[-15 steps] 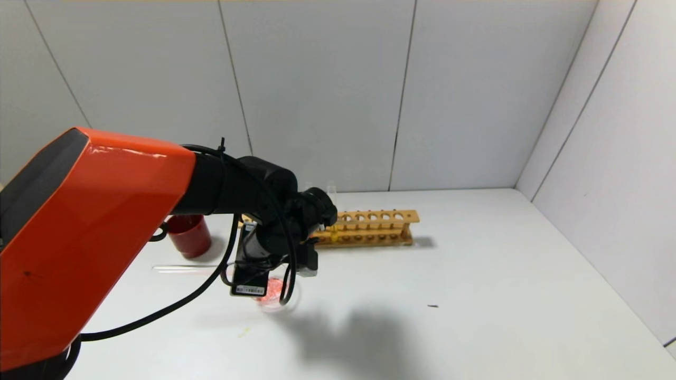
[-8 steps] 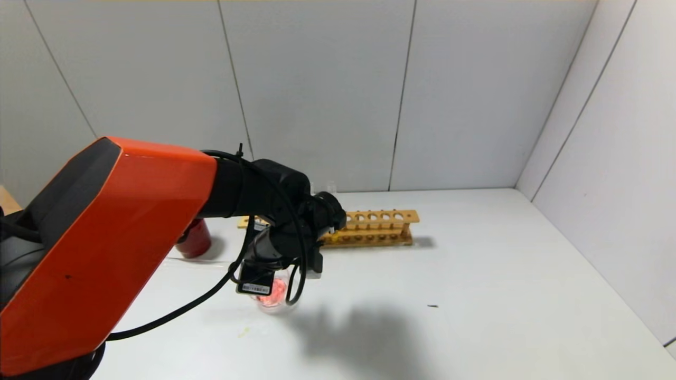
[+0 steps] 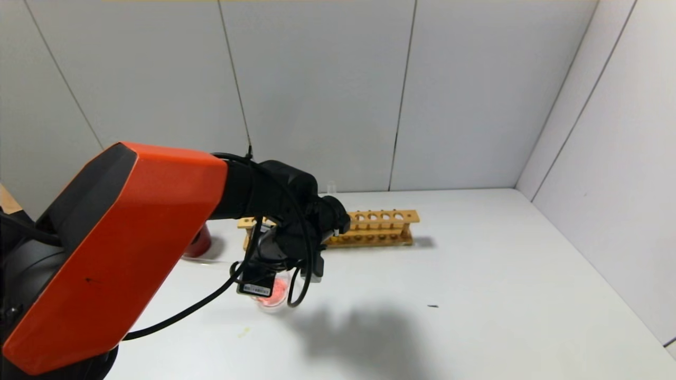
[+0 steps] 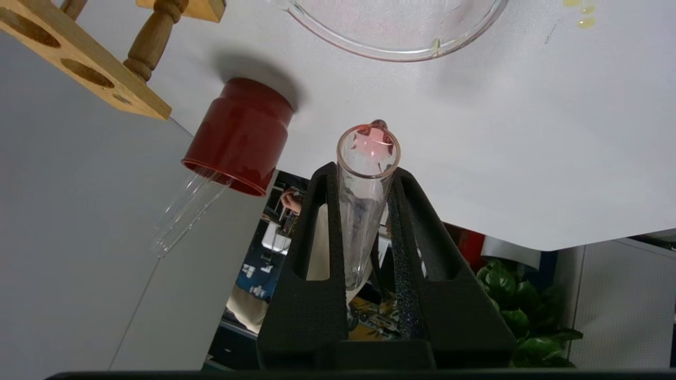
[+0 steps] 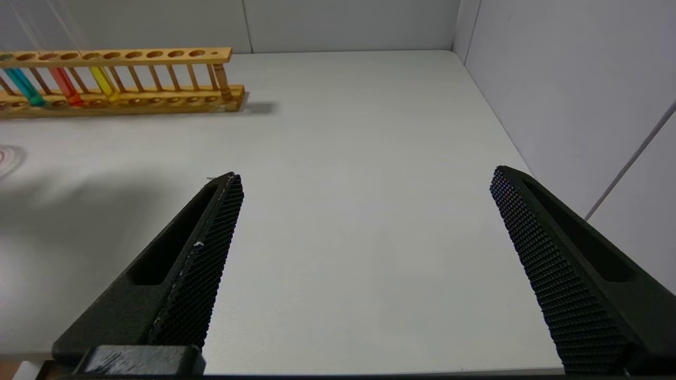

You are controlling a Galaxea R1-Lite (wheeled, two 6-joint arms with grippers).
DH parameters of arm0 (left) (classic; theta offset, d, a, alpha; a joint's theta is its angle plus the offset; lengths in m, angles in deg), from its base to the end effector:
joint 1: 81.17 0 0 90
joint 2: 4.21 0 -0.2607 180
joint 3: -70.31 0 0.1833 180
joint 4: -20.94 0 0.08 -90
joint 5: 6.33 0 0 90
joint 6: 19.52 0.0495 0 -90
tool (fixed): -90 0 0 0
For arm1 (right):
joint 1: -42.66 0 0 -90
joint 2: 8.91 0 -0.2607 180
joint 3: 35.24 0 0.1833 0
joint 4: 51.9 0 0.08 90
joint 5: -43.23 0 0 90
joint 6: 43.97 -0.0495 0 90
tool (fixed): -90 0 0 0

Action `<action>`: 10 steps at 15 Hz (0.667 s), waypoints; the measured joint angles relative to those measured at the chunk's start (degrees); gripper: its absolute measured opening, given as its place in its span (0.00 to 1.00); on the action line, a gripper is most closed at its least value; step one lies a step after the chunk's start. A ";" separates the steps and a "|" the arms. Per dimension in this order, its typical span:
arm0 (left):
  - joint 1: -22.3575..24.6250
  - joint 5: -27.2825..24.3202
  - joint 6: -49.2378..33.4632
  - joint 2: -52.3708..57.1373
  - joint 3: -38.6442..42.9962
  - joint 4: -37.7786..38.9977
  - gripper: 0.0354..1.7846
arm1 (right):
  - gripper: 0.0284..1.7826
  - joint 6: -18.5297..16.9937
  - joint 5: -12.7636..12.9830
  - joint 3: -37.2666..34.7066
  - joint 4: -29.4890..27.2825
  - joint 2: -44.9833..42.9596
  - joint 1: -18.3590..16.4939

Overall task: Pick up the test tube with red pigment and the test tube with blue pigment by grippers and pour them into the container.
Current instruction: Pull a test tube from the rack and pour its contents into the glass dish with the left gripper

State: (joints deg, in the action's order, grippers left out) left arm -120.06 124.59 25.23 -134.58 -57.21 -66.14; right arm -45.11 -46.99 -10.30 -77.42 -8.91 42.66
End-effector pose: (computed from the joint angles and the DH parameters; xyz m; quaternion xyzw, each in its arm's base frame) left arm 0.2944 -0.1958 0.0721 0.6885 0.5061 -0.1948 0.4816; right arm 0.0350 0.0002 0.0760 0.0100 0.0051 0.0019 0.9999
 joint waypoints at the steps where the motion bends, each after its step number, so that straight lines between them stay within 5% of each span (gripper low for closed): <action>1: -0.09 -0.02 0.04 -0.16 -0.22 -0.05 0.16 | 0.96 0.05 -0.02 0.00 -0.02 0.00 0.00; 10: -0.35 2.23 0.09 -2.12 -4.78 -4.00 0.16 | 0.96 0.00 0.00 0.00 -0.02 0.00 0.00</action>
State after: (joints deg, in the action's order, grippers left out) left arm -120.41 126.82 25.31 -136.70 -61.99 -70.14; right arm -45.11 -46.99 -10.30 -77.45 -8.91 42.66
